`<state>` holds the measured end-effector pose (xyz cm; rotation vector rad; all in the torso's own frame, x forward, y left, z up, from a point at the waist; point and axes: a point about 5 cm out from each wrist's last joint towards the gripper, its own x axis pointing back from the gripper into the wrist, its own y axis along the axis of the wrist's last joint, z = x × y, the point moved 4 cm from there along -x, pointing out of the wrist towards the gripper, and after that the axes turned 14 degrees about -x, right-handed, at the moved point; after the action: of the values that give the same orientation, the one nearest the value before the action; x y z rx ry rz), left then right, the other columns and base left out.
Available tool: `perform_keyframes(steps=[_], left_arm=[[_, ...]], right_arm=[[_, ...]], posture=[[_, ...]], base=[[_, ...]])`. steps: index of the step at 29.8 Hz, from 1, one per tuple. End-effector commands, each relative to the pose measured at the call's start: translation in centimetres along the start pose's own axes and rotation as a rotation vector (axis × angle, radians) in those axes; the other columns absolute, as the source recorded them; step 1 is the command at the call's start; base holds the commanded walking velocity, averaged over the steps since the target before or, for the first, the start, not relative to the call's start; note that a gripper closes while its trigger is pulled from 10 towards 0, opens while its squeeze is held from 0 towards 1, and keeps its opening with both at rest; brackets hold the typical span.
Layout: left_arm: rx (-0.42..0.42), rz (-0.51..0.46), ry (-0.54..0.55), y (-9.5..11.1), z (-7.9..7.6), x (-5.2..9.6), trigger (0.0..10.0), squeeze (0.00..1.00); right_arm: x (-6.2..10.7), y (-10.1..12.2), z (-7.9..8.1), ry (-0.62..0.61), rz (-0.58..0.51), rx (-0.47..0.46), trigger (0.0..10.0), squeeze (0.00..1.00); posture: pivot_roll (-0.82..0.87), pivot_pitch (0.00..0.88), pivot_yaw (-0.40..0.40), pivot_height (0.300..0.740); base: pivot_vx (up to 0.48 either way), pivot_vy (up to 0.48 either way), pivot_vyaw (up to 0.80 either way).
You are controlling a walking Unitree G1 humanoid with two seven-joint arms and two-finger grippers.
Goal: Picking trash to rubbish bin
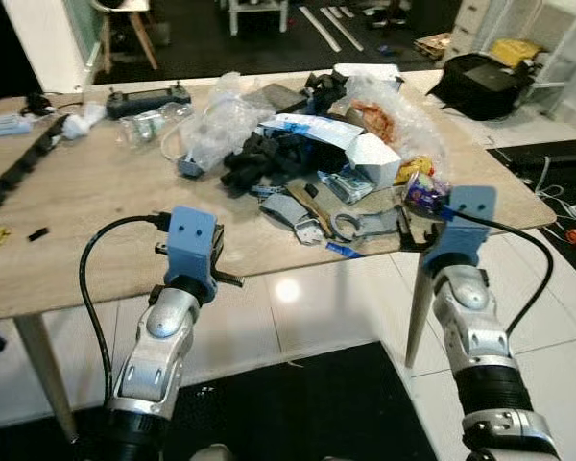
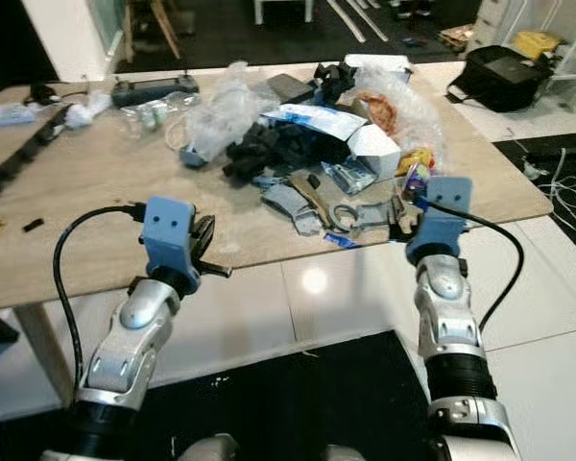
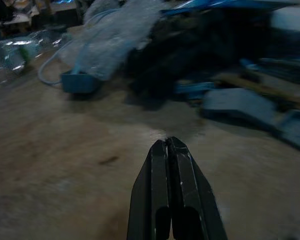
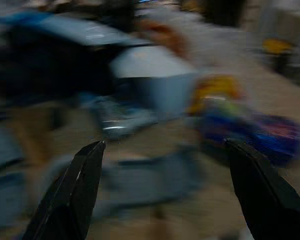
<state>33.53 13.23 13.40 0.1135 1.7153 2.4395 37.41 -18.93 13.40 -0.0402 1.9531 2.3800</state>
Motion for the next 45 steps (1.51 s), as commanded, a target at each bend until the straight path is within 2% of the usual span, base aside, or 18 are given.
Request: perform_keyframes(steps=[1, 9, 13, 15, 18, 21, 22, 23, 25, 38, 39, 45], left_arm=[[-0.014, 0.007, -0.014, -0.1, -0.2, 0.0, 10.0, 0.0], [-0.025, 0.002, -0.019, 0.0, -0.1, -0.1, 10.0, 0.0], [-0.022, -0.006, -0.025, 0.1, -0.1, -0.1, 10.0, 0.0], [0.012, -0.065, -0.08, 1.0, -0.7, 0.2, 10.0, 0.0], [0.022, -0.093, -0.112, 1.3, -0.9, 0.4, 10.0, 0.0], [-0.006, -0.179, -0.242, 2.4, -2.0, 1.2, 10.0, 0.0], [-0.006, -0.179, -0.242, 2.4, -2.0, 1.2, 10.0, 0.0], [-0.028, -0.219, -0.336, 2.9, -2.9, 1.8, 10.0, 0.0], [-0.033, -0.236, -0.374, 3.1, -3.1, 2.0, 10.0, 0.0], [-0.016, -0.254, -0.402, 3.3, -3.2, 2.2, 10.0, 0.0], [-0.004, -0.262, -0.44, 3.4, -3.7, 2.4, 10.0, 0.0], [0.007, -0.27, -0.497, 3.5, -4.4, 2.7, 10.0, 0.0]], right_arm=[[0.2, -0.6, -0.2, 0.016, 0.039, -0.009, 10.0, 0.0], [0.9, -2.2, 3.2, 0.216, 0.153, -0.078, 10.0, 0.0], [1.0, -2.4, 3.5, 0.231, 0.157, -0.068, 10.0, 0.0], [1.1, -2.5, 3.6, 0.223, 0.158, -0.07, 10.0, 0.0], [1.2, -2.6, 3.7, 0.222, 0.159, -0.073, 10.0, 0.0], [1.5, -3.0, 4.2, 0.231, 0.175, -0.079, 10.0, 0.0], [1.5, -3.0, 4.2, 0.231, 0.175, -0.079, 10.0, 0.0], [1.6, -3.8, 4.1, 0.202, 0.224, -0.082, 10.0, 0.0], [1.7, -4.1, 3.9, 0.177, 0.241, -0.103, 10.0, 0.0], [2.0, -4.9, 3.2, 0.112, 0.303, -0.081, 10.0, 0.0], [1.9, -5.6, 2.6, 0.084, 0.341, -0.078, 10.0, 0.0], [1.9, -6.5, 1.9, 0.05, 0.396, -0.066, 10.0, 0.0]], posture=[[0.04, 0.033, -0.026, 0.74], [0.04, 0.032, -0.028, 0.74], [0.04, 0.031, -0.028, 0.74], [0.05, 0.029, -0.031, 0.74], [0.05, 0.027, -0.03, 0.74], [0.05, 0.02, -0.031, 0.74], [0.05, 0.02, -0.031, 0.74], [0.05, 0.017, -0.032, 0.74], [0.06, 0.014, -0.033, 0.74], [0.05, 0.007, -0.029, 0.74], [0.05, 0.005, -0.029, 0.74], [0.05, 0.005, -0.029, 0.74]], base=[[0.277, 0.0, 0.0], [0.278, 0.0, 0.0], [0.267, 0.0, 0.0], [0.0, 0.0, 0.0], [0.0, 0.0, 0.0], [0.0, 0.0, 0.0], [0.0, 0.0, 0.0], [0.0, 0.0, 0.0], [0.0, 0.0, 0.0], [0.0, 0.0, 0.0], [0.0, 0.0, 0.0], [0.0, 0.0, 0.0]])
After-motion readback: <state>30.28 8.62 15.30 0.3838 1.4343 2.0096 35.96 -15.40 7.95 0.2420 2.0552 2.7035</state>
